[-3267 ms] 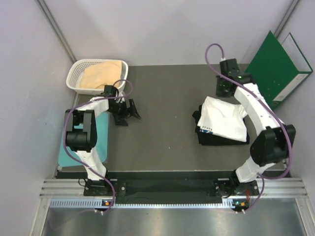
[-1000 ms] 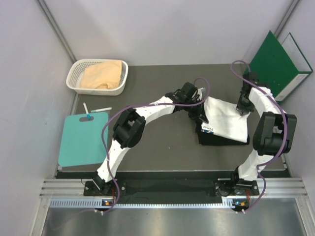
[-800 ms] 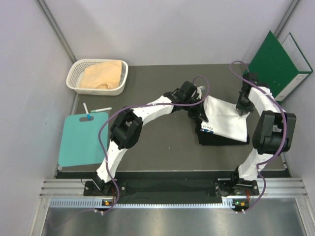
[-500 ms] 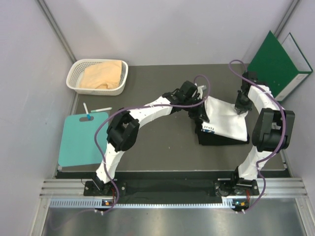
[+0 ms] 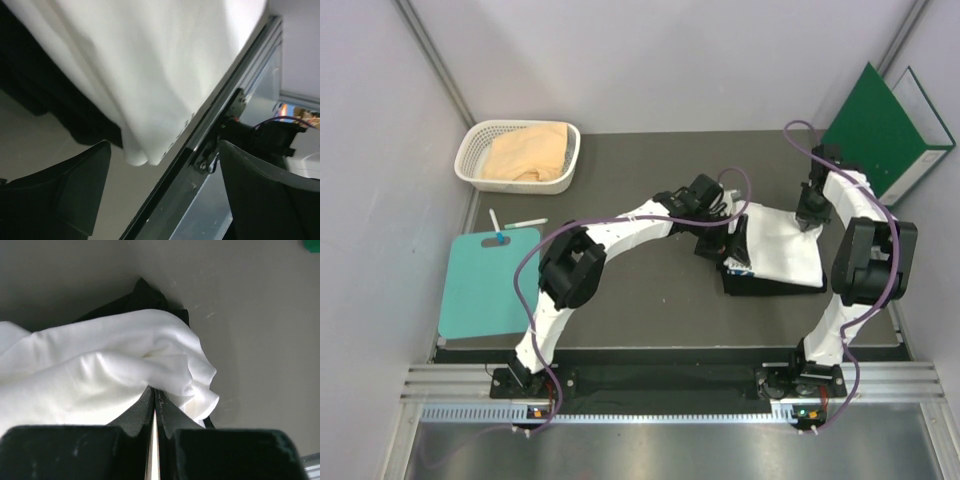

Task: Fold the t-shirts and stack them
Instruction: Smooth out wrinkles on the folded tshirt, then put the neatly folded tshirt into the corner of the board with the right arm

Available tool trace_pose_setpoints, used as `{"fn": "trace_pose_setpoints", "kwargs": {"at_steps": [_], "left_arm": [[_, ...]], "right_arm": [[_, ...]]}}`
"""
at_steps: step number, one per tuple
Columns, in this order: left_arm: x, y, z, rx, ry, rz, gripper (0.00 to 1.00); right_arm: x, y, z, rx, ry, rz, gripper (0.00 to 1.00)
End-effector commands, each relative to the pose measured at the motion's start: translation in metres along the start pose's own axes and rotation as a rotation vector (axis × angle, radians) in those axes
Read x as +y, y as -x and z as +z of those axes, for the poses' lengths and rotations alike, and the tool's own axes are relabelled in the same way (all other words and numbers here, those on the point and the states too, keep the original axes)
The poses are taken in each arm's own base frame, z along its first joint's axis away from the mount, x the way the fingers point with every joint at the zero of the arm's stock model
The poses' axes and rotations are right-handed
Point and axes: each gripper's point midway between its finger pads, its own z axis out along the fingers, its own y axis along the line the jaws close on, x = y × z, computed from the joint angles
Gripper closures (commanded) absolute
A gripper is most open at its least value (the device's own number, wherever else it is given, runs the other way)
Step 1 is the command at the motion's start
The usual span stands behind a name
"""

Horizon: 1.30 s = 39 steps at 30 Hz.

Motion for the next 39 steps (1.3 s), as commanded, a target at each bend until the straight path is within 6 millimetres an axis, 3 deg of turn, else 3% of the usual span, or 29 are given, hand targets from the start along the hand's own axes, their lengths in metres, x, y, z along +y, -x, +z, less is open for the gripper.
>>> {"fn": "trace_pose_setpoints", "kwargs": {"at_steps": [1,4,5,6,8,9,11,17,22,28,39], "left_arm": [[0.018,-0.036,-0.017,0.141,0.092,-0.022,0.01],[0.032,-0.037,-0.031,0.128,0.110,-0.060,0.01],[0.026,-0.031,-0.044,0.096,0.099,-0.056,0.01],[0.035,-0.031,-0.052,0.083,0.107,-0.077,0.01],[0.031,-0.018,-0.076,0.018,0.102,-0.058,0.01],[0.043,-0.012,-0.089,-0.011,0.129,-0.078,0.01],[0.052,-0.003,-0.116,-0.060,0.179,-0.085,0.01],[0.127,0.021,-0.204,-0.235,0.368,-0.188,0.01],[0.155,0.011,-0.231,-0.235,0.460,-0.229,0.01],[0.164,-0.003,-0.228,-0.226,0.471,-0.251,0.01],[0.172,-0.014,-0.220,-0.202,0.469,-0.258,0.01]], "right_arm": [[0.023,0.045,-0.060,-0.201,0.077,-0.026,1.00],[0.056,0.053,-0.092,-0.275,0.171,-0.080,1.00],[0.068,0.057,-0.100,-0.301,0.213,-0.094,1.00],[0.083,0.056,-0.107,-0.316,0.248,-0.123,1.00],[0.114,0.050,-0.116,-0.321,0.343,-0.170,1.00],[0.126,0.052,-0.118,-0.331,0.382,-0.179,1.00],[0.156,0.041,-0.116,-0.298,0.464,-0.220,1.00],[0.222,-0.001,-0.088,-0.129,0.542,-0.365,1.00],[0.255,-0.038,-0.059,-0.006,0.540,-0.466,1.00],[0.251,-0.064,-0.031,0.112,0.466,-0.514,1.00],[0.178,-0.099,0.014,0.225,0.171,-0.493,1.00]]}}
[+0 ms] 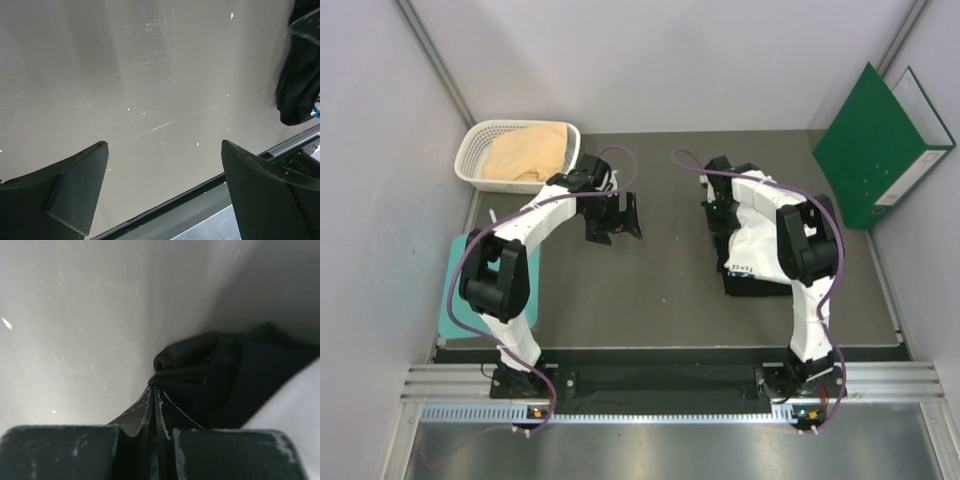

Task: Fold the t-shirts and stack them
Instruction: Put the neatly folded tshirt into the corner of the board with the right arm

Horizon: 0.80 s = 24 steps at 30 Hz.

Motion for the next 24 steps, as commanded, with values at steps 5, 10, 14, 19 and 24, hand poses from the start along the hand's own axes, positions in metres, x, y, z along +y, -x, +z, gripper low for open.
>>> {"fn": "trace_pose_setpoints", "kwargs": {"at_steps": [5,10,14,19,24], "left_arm": [[-0.007,0.008,-0.013,-0.050,-0.019,0.063,0.01],[-0.007,0.006,-0.011,-0.041,-0.028,0.059,0.01],[-0.008,0.006,-0.010,-0.039,-0.031,0.059,0.01],[-0.010,0.008,-0.008,-0.038,-0.045,0.052,0.01],[-0.013,0.013,-0.006,-0.042,-0.057,0.053,0.01]], "right_arm": [[-0.055,-0.055,0.010,0.119,-0.171,0.085,1.00],[-0.097,-0.076,0.002,0.137,-0.238,0.161,1.00],[-0.127,-0.091,-0.009,0.150,-0.276,0.215,1.00],[-0.159,-0.112,-0.024,0.161,-0.339,0.315,1.00],[-0.158,-0.129,-0.030,0.181,-0.346,0.334,1.00]]}}
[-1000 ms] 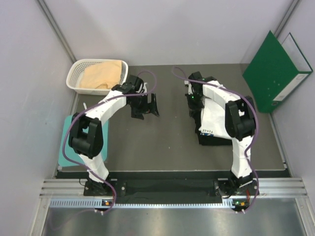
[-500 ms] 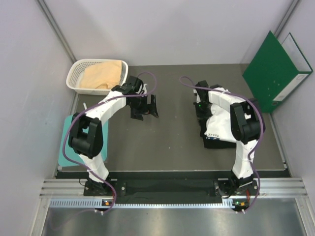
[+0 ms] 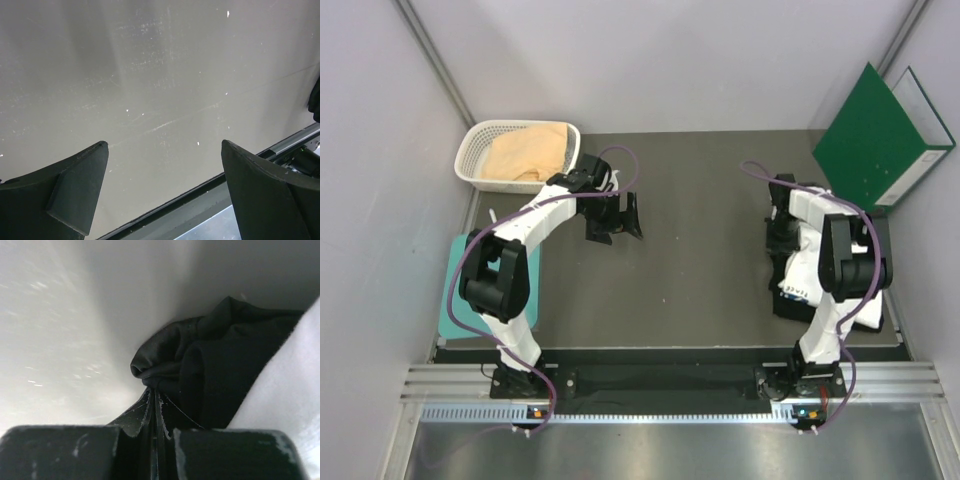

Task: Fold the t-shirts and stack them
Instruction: Put the neatly folded tshirt into the corner of the board with the right arm

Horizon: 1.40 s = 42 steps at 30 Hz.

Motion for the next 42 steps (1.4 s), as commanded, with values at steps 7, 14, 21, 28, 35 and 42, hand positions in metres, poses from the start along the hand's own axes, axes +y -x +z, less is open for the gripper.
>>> {"fn": "trace_pose_setpoints", "kwargs": {"at_steps": [7,14,21,28,35,42], "left_arm": [[-0.014,0.016,-0.004,-0.039,-0.054,0.031,0.01],[-0.015,0.017,-0.004,-0.037,-0.057,0.032,0.01],[-0.013,0.019,-0.010,-0.054,-0.038,0.066,0.01],[0.013,0.027,-0.028,-0.117,0.137,0.108,0.01],[0.055,0.028,-0.046,-0.142,0.372,0.111,0.01],[0.077,0.022,-0.050,-0.124,0.437,0.081,0.01]], "right_arm": [[-0.052,-0.054,-0.006,0.109,-0.197,0.100,1.00],[-0.067,-0.064,-0.004,0.118,-0.206,0.172,1.00],[-0.041,-0.040,-0.023,0.043,-0.085,0.089,0.85],[0.020,0.028,-0.099,-0.300,-0.029,-0.085,0.01],[0.074,0.088,-0.153,-0.544,0.114,-0.145,0.00],[0.105,0.104,-0.143,-0.536,0.184,-0.171,0.00]]}}
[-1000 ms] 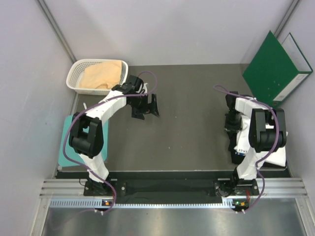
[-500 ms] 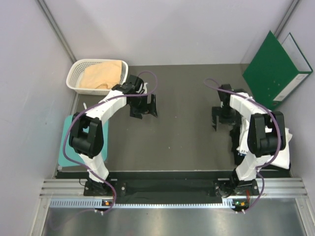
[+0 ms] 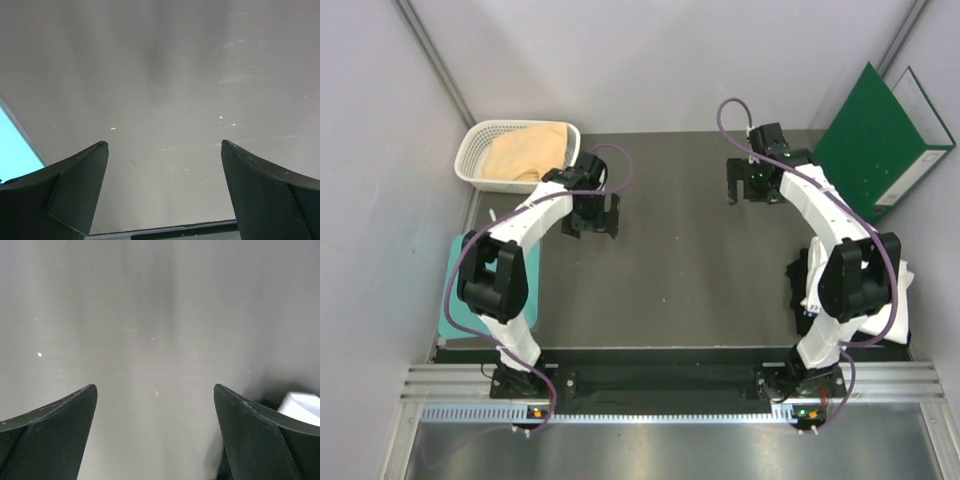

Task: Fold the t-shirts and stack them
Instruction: Put the neatly folded tshirt into the corner of the board with the right arm

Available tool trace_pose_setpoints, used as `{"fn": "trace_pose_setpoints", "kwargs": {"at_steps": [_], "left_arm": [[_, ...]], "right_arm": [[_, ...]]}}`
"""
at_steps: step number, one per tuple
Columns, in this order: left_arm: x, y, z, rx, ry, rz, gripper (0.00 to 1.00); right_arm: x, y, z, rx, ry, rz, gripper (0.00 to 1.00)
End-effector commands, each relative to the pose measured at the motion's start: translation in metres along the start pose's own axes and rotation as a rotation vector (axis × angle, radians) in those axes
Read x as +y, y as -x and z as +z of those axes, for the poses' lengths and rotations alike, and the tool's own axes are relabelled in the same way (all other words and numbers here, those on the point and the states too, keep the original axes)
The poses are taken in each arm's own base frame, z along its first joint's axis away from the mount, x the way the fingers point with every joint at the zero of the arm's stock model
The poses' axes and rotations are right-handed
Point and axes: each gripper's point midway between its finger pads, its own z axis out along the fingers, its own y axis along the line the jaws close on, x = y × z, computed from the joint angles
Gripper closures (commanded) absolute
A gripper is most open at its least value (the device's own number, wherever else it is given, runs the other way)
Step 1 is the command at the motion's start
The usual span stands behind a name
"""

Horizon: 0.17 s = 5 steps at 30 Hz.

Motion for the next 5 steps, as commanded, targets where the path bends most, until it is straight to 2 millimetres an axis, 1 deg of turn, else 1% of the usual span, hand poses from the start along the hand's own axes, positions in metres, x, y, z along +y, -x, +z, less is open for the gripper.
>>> {"fn": "trace_pose_setpoints", "kwargs": {"at_steps": [1,2,5], "left_arm": [[0.018,0.007,-0.020,-0.047,0.048,-0.006,0.01],[0.018,0.008,-0.020,-0.054,0.036,-0.010,0.01],[0.022,0.012,-0.019,-0.060,0.045,-0.016,0.01]], "right_arm": [[0.028,0.015,0.014,-0.026,0.076,-0.024,0.00],[0.032,0.012,0.019,-0.014,0.084,-0.027,0.00],[0.039,0.014,0.026,-0.022,0.100,-0.021,0.00]]}}
